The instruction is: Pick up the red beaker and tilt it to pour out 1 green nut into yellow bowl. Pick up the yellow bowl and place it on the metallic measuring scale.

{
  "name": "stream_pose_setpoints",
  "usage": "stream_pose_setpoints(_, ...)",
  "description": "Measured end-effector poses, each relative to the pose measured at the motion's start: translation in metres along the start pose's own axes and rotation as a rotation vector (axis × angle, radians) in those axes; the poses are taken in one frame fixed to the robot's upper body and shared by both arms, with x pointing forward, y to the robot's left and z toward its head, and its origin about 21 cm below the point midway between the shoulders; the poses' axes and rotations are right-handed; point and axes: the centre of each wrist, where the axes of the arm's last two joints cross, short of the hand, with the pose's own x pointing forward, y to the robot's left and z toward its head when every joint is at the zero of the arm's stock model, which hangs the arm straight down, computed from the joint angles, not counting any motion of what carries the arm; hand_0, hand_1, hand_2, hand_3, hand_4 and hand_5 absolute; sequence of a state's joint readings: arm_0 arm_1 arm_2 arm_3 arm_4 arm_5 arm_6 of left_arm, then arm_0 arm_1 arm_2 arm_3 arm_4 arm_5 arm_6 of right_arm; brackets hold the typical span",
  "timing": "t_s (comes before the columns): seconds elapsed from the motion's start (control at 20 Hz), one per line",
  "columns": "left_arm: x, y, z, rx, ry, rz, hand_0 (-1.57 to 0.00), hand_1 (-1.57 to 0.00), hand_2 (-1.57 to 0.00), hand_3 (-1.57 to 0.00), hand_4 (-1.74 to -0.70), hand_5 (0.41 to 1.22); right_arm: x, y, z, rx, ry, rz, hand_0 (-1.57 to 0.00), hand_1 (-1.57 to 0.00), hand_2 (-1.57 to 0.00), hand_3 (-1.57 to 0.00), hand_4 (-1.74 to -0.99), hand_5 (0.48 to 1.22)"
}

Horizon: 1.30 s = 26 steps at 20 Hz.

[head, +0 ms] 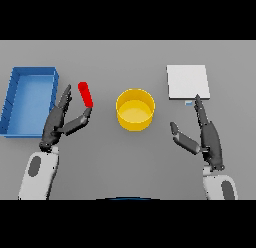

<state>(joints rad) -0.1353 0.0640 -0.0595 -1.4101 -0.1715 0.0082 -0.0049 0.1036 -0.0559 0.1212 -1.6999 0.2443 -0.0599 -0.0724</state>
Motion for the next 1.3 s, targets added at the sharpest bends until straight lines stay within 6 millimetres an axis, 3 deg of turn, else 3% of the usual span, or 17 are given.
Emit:
stream_pose_setpoints(0.45, -0.009, -0.009, -0.049, -0.015, 0.013, -0.008, 0.0, 0.0, 0.0, 0.0, -1.29, 0.688, -0.001, 0.002, 0.003, -0.012, -0.008, 0.004, 0.0, 0.0, 0.0, 0.0, -1.267, 0.64)
stream_pose_setpoints(0.9, -0.001, -0.015, -0.076, -0.037, 0.023, -0.02, 0.0, 0.0, 0.0, 0.0, -1.3, 0.686, 0.0, 0.003, 0.004, -0.006, -0.003, -0.014, 0.0, 0.0, 0.0, 0.0, -1.268, 0.639)
stream_pose_setpoints(1.15, -0.009, -0.024, -0.082, -0.048, 0.0, 0.019, 0.0, 0.0, 0.0, 0.0, -1.35, 0.704, 0.001, 0.003, 0.001, -0.011, 0.002, 0.002, 0.0, 0.0, 0.0, 0.0, -1.261, 0.641)
stream_pose_setpoints(1.2, -0.006, -0.026, -0.086, -0.038, 0.001, 0.031, 0.0, -0.03, -0.07, -0.03, -1.38, 0.724, 0.0, 0.001, 0.003, -0.007, -0.001, 0.008, 0.0, 0.0, 0.0, 0.0, -1.259, 0.642)
stream_pose_setpoints(1.3, -0.007, -0.025, -0.088, -0.008, -0.009, 0.073, -0.29, -0.33, -0.36, -0.29, -1.45, 0.783, -0.001, 0.0, 0.0, -0.017, 0.0, 0.004, 0.0, 0.0, 0.0, 0.0, -1.258, 0.644)
